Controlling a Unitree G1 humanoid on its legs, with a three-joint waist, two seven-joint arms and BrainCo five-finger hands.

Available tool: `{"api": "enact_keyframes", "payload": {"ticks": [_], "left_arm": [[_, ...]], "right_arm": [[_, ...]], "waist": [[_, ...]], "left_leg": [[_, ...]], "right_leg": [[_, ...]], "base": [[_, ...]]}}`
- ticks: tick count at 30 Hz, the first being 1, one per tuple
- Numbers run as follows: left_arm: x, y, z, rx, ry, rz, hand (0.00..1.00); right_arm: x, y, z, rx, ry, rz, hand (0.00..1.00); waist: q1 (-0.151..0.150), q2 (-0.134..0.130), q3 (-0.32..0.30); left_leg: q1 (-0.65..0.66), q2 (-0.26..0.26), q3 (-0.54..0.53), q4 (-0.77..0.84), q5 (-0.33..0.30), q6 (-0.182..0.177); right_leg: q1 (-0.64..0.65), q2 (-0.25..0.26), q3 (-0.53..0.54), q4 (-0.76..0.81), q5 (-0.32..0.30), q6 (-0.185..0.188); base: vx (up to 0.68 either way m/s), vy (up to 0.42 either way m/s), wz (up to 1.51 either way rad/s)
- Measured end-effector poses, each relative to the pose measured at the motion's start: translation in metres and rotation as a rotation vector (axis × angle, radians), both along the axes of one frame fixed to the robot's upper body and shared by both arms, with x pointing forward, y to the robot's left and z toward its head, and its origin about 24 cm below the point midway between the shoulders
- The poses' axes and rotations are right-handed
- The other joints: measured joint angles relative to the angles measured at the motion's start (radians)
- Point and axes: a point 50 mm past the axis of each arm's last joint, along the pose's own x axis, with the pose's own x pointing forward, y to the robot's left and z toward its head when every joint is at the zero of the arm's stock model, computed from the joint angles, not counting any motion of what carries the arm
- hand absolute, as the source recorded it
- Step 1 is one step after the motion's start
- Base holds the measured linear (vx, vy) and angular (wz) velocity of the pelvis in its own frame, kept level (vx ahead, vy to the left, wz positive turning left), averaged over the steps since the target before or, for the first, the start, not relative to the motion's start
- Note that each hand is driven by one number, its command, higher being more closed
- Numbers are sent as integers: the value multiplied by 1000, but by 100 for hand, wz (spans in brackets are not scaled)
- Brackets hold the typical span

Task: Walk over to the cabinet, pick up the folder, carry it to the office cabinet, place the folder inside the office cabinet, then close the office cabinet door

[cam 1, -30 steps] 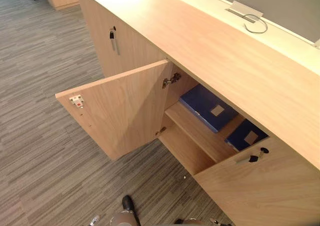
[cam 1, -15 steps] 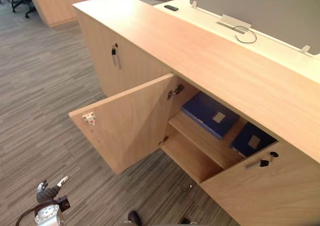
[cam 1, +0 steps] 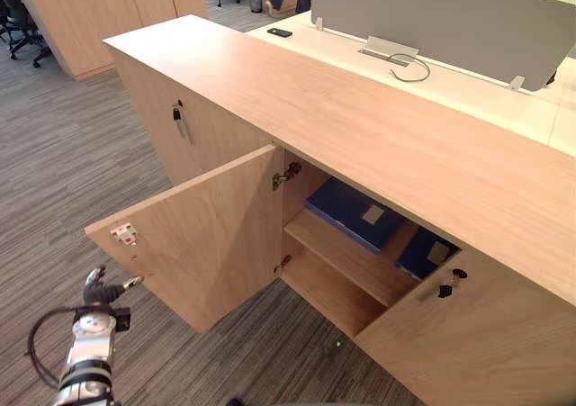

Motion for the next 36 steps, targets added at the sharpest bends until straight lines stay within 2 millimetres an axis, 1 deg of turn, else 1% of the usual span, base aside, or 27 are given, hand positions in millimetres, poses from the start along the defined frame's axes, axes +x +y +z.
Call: {"api": "enact_keyframes", "payload": {"ticks": [2, 4, 7, 12, 16, 19, 21, 23, 24, 25, 27, 29, 30, 31, 32, 33, 34, 35, 36], "left_arm": [[17, -10, 4, 9, 6, -51, 0], [22, -9, 5, 28, 34, -55, 0], [27, -10, 8, 63, 54, -90, 0], [32, -19, 7, 91, 78, -153, 0], [40, -36, 9, 80, 51, -227, 0], [38, -54, 9, 45, 6, -302, 0], [31, -72, 5, 28, 4, -400, 0], [23, -84, 2, 19, 15, -478, 0], [12, -96, -5, -19, 43, -555, 0], [7, -102, -9, -45, 59, -582, 0], [-12, -119, -22, -165, 100, -644, 0], [-24, -151, -28, -352, 102, -754, 0], [-34, -170, -33, -427, 141, -839, 0], [-45, -188, -36, -520, 174, -917, 0], [-50, -197, -38, -566, 182, -943, 0], [-55, -212, -38, -642, 182, -983, 0], [-58, -227, -36, -713, 168, -1025, 0], [-60, -249, -28, -803, 128, -1090, 0], [-61, -268, -18, -877, 73, -1150, 0]], "right_arm": [[-1, 1, 0, 5, -2, 2, 0], [-5, 1, 0, 6, 7, -1, 0], [-11, 2, -1, 13, 28, -5, 0], [-18, 2, -1, 14, 45, -10, 0], [-21, 3, -2, 16, 53, -8, 0], [-20, 3, -2, 9, 63, 25, 0], [-18, 3, -2, 6, 60, 31, 0], [-14, 2, -1, 0, 55, 48, 0], [-9, 1, -1, -7, 49, 73, 0], [-7, 0, -1, -8, 45, 77, 0], [-2, 0, -1, -9, 34, 93, 0], [1, -1, -1, -16, 38, 132, 0], [1, -3, 0, -16, 39, 143, 0], [1, -3, -1, -12, 39, 149, 0], [0, -2, -1, -8, 41, 153, 0], [1, -2, -1, -7, 41, 162, 0], [2, -2, -1, -9, 42, 174, 0], [3, -2, -1, -9, 42, 181, 0], [4, -2, -1, -5, 42, 181, 0]], "waist": [[-8, -1, 0], [-14, -5, -1], [-15, -6, 1], [-12, -10, 4], [-5, -21, 9], [11, -26, 11], [13, -26, 11], [13, -26, 10], [13, -26, 10], [13, -26, 10], [13, -25, 9], [11, -24, 2], [7, -21, -13], [0, -22, -16], [-4, -22, -18], [-11, -21, -20], [-19, -21, -22], [-28, -21, -22], [-41, -22, -23]], "left_leg": [[0, -3, 0, -1, 2, -1], [0, -5, 0, -1, 5, 0], [2, -8, 0, -1, 7, 0], [8, -24, -5, -1, 5, 4], [0, -43, -21, -1, 4, 12], [-10, -60, -28, -1, 0, 29], [-11, -78, -49, -1, -3, 37], [-17, -81, -61, -1, -4, 41], [-26, -81, -68, -1, -4, 43], [-28, -81, -69, -1, -4, 44], [-28, -81, -67, -1, -7, 48], [-33, -79, -59, -1, -11, 54], [-44, -77, -49, -1, -11, 54], [-43, -76, -36, -1, -10, 54], [-43, -74, -29, -1, -10, 53], [-43, -71, -18, -1, -9, 52], [-44, -69, -12, -1, -8, 51], [-44, -66, -6, -1, -6, 48], [-43, -64, 2, -1, 0, 42]], "right_leg": [[1, -2, 0, -2, 0, 0], [4, -3, 1, -8, -2, -3], [5, -6, 1, -11, -2, -3], [11, -23, -1, -16, -3, -2], [15, -41, -19, -17, 5, 15], [15, -56, -23, -17, 18, 35], [27, -71, -22, -17, 28, 52], [27, -71, -16, -15, 43, 71], [22, -71, -15, -15, 61, 77], [20, -71, -14, -15, 68, 77], [18, -71, -13, -14, 83, 74], [4, -71, -11, -7, 93, 70], [-12, -70, -9, -7, 98, 70], [-14, -69, -6, -10, 98, 70], [-17, -68, -3, -12, 98, 70], [-23, -65, 6, -14, 98, 69], [-28, -63, 14, -18, 98, 69], [-28, -62, 15, -26, 95, 65], [-28, -61, 15, -28, 83, 50]], "base": [[-72, 4, 0], [-55, -3, 1], [-50, 0, 4], [-40, 27, 5], [-4, 32, 17], [11, 42, 13], [18, 63, 29], [-9, 53, 27], [-32, 44, 20], [-36, 43, 12], [-39, 36, -2], [-51, 32, -16], [-42, 17, -34], [-40, 8, -36], [-24, -3, -37], [-38, -13, -34], [-37, -17, -34], [-40, -32, -28], [-29, -37, -19]]}}
